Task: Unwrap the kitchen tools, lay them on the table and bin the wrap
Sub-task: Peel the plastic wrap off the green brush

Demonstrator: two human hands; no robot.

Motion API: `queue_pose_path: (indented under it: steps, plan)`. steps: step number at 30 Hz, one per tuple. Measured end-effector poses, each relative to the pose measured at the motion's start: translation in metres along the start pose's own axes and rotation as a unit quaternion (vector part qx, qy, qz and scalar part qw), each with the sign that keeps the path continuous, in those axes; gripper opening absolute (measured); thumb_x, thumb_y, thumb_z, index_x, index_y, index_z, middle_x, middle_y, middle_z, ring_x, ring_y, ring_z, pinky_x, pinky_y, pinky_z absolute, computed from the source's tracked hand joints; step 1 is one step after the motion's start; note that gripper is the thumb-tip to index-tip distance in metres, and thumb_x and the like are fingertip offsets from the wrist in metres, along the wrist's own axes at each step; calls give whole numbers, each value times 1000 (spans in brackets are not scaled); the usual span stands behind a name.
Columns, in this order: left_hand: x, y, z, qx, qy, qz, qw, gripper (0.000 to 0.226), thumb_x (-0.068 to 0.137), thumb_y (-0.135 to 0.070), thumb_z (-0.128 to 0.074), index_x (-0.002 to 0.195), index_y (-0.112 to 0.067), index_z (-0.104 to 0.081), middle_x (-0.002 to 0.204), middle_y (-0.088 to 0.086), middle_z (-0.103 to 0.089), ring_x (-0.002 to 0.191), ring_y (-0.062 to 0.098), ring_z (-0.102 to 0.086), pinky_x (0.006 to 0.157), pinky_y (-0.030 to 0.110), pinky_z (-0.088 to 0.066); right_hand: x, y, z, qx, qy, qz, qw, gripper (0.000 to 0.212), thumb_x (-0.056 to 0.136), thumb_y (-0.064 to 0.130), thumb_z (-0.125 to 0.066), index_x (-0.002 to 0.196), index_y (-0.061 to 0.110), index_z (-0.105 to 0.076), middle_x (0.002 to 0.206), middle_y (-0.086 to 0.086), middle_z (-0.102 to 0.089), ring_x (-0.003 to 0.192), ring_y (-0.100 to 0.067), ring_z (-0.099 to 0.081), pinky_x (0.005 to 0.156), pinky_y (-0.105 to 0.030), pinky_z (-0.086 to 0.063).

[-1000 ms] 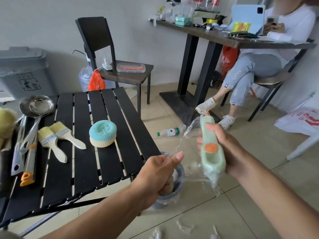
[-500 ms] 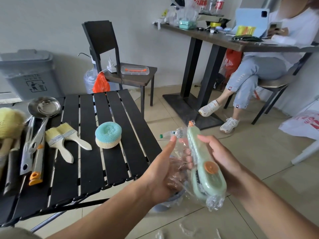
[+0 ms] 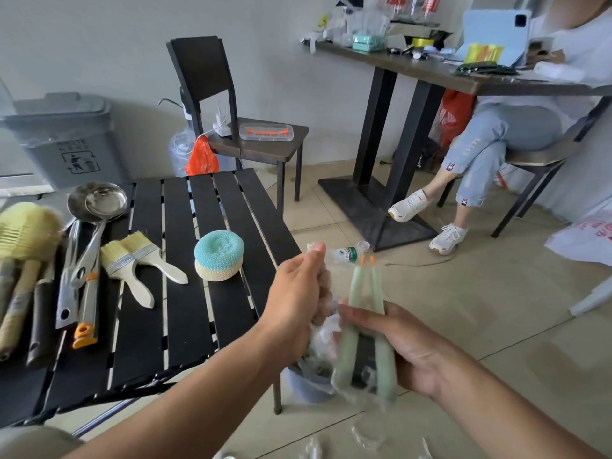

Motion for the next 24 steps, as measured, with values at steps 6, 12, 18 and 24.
queue_pose_path:
  steps: [6, 12, 18, 24]
  plan:
    - [15, -13, 36, 96, -43, -49, 993, 55, 112, -40, -51, 60, -23, -44, 55, -3, -35, 41, 12, -24, 38, 23, -25, -7, 23, 22, 3, -51, 30, 998, 29, 78, 23, -92, 97, 3, -81, 107, -30, -76, 89, -36, -79, 72, -41, -64]
    - [28, -36, 44, 337, -29, -129, 932, 50, 109, -46, -54, 70, -17, -45, 56, -4, -34, 48, 16, -26, 46, 28, -25, -8, 33, 38, -53, -78, 41, 995, 30, 75, 27, -72, 91, 3, -78, 104, -29, -78, 83, -28, -79, 66, -34, -64]
    - [40, -52, 53, 454, -40, -193, 869, 58, 108, -48, -55, 70, -8, -39, 58, -2, -34, 52, 16, -33, 53, 28, -33, -17, 46, 48, 78, -33, 40, 996, 57, 72, 24, -62, 124, 0, -61, 95, -22, -69, 83, -36, -75, 68, -38, -60]
    - [29, -45, 47, 400, -5, -214, 891, 54, 110, -50, -50, 66, -20, -40, 51, -11, -35, 48, 8, -29, 46, 24, -28, -13, 31, 35, 84, -39, -15, 996, 39, 82, 28, -84, 107, 8, -62, 88, -14, -65, 69, -27, -68, 55, -33, -59]
Point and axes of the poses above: each hand's wrist, its own x-axis towards the middle knuckle, its own z-axis out of the back of the hand, y = z × x, the point moved 3 cm from there along x, towards the middle knuckle
